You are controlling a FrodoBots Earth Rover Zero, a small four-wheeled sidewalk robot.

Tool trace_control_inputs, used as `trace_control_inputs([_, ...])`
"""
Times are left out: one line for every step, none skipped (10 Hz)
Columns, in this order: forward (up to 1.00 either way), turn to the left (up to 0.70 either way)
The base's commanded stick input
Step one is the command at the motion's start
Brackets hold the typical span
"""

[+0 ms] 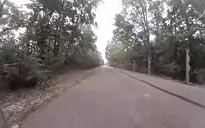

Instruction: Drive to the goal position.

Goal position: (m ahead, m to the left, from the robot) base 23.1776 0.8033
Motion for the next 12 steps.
trace_control_inputs([0.70,0.05])
trace_control_inputs([0.70,0.03])
trace_control_inputs([0.70,0.02])
trace_control_inputs([0.70,0.02])
trace_control_inputs([0.70,0.02])
trace_control_inputs([0.70,0.00])
trace_control_inputs([0.70,0.00])
trace_control_inputs([0.70,0.00])
trace_control_inputs([0.70,0.00])
trace_control_inputs([0.70,0.00])
trace_control_inputs([0.70,0.00])
trace_control_inputs([0.70,0.00])
